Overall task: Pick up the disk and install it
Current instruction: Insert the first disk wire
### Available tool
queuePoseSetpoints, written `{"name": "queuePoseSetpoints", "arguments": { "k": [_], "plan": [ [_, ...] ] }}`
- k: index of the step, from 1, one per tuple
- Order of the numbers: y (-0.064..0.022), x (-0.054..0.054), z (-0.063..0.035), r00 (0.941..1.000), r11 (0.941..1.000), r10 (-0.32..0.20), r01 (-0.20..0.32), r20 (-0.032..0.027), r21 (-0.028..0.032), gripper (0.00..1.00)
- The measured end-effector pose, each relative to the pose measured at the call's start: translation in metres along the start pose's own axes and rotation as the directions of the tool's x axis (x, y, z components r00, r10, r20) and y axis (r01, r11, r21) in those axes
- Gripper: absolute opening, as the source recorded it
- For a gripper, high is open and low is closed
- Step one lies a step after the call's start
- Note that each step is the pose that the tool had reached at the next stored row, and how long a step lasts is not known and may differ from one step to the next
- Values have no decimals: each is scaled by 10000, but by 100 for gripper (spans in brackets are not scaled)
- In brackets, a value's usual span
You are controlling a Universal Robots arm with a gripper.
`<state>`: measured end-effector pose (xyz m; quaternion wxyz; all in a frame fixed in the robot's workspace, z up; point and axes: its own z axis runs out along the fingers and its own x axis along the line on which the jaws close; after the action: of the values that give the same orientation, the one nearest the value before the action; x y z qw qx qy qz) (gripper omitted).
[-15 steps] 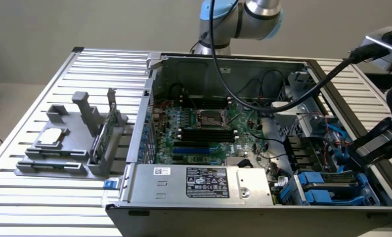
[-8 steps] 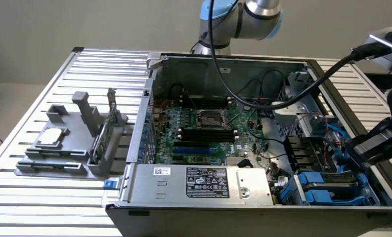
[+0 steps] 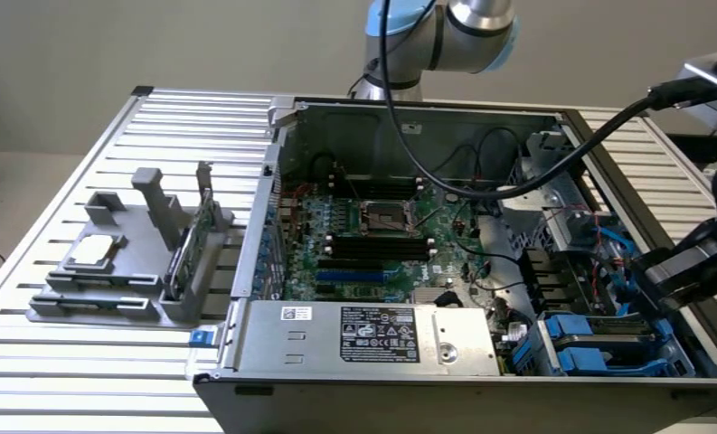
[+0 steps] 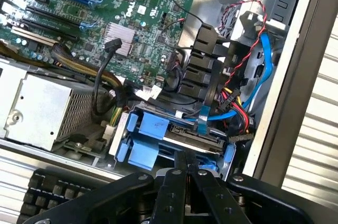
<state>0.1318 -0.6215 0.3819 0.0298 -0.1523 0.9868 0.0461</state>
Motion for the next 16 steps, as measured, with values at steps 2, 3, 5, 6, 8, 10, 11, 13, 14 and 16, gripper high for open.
{"name": "queuePoseSetpoints", "arguments": {
  "k": [2,3,5,6,8,10,11,13,14,16],
  "plan": [
    [-9,3,-1,9999,9999,147,-147,-22,-9,11],
    [-13,4,-2,9997,9997,232,-232,-27,-12,11],
    [-19,6,-2,9992,9992,409,-409,-28,-16,11],
    [-21,6,-3,9987,9987,516,-516,-27,-18,11],
    [-23,6,-3,9974,9974,723,-724,-14,-20,11],
    [-24,7,-2,9953,9953,972,-972,6,-23,11],
    [-24,7,-2,9939,9939,1104,-1104,17,-22,11],
    [-25,7,-3,9903,9903,1390,-1390,44,-18,11],
    [-25,8,-2,9881,9881,1536,-1536,58,-16,11],
    [-25,8,-2,9829,9830,1838,-1838,87,-12,11]
  ]
}}
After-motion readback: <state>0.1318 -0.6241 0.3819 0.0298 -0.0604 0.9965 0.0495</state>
